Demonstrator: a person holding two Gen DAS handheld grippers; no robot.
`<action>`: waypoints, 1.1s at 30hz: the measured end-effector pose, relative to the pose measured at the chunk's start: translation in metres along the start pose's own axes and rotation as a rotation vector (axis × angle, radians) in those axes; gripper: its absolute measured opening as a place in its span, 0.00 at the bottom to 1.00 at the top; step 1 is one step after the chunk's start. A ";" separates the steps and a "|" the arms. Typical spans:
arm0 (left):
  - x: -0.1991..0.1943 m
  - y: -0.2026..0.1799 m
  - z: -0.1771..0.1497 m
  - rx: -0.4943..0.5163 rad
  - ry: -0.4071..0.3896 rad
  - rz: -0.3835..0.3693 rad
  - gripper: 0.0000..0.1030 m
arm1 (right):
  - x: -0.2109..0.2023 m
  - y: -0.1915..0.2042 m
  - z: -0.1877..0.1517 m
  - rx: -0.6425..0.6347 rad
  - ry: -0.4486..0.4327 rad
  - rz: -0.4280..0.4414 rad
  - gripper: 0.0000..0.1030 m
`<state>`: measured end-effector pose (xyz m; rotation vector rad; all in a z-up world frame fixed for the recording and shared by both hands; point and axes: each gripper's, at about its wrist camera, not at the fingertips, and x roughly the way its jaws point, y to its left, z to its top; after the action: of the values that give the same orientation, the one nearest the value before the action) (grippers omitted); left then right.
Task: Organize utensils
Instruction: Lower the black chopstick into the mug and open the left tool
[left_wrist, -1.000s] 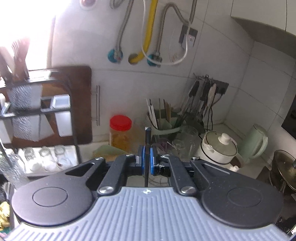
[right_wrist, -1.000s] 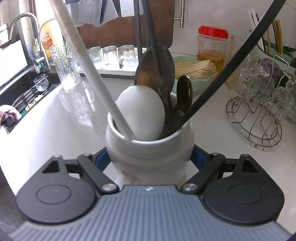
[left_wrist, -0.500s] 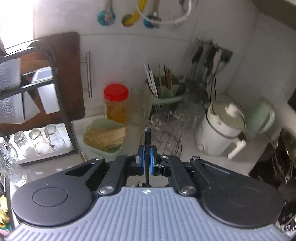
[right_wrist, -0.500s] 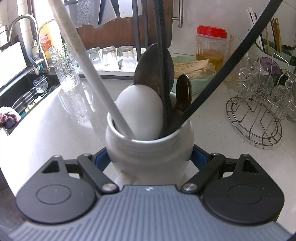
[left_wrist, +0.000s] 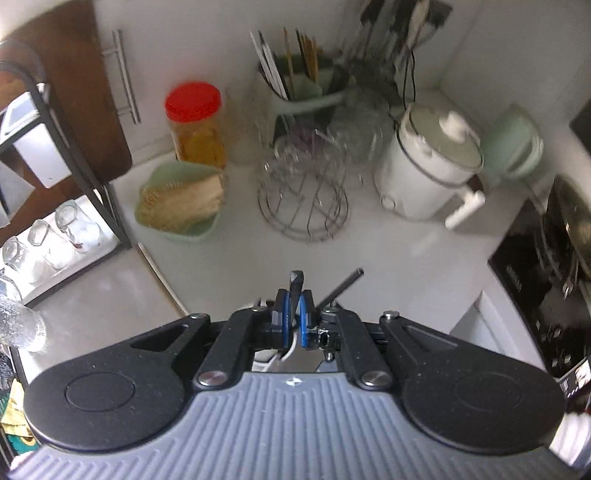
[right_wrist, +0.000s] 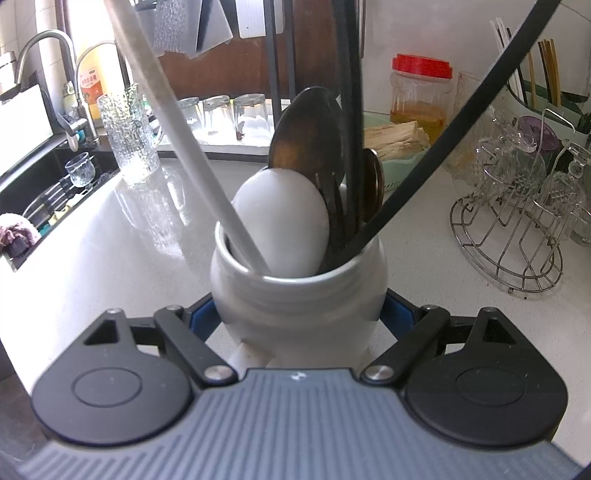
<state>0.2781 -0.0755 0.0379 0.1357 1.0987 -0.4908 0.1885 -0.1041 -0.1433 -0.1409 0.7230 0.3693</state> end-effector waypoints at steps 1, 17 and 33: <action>0.005 -0.003 0.000 0.005 0.013 0.004 0.06 | 0.000 0.000 -0.001 0.000 -0.005 -0.001 0.88; 0.026 -0.008 -0.010 0.023 0.069 -0.013 0.07 | 0.000 0.000 -0.001 0.000 -0.013 -0.008 0.89; -0.009 -0.009 -0.022 -0.035 -0.115 -0.060 0.36 | 0.000 0.001 -0.001 0.012 -0.016 -0.021 0.89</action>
<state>0.2525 -0.0724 0.0372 0.0435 1.0004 -0.5268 0.1872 -0.1032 -0.1437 -0.1339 0.7077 0.3450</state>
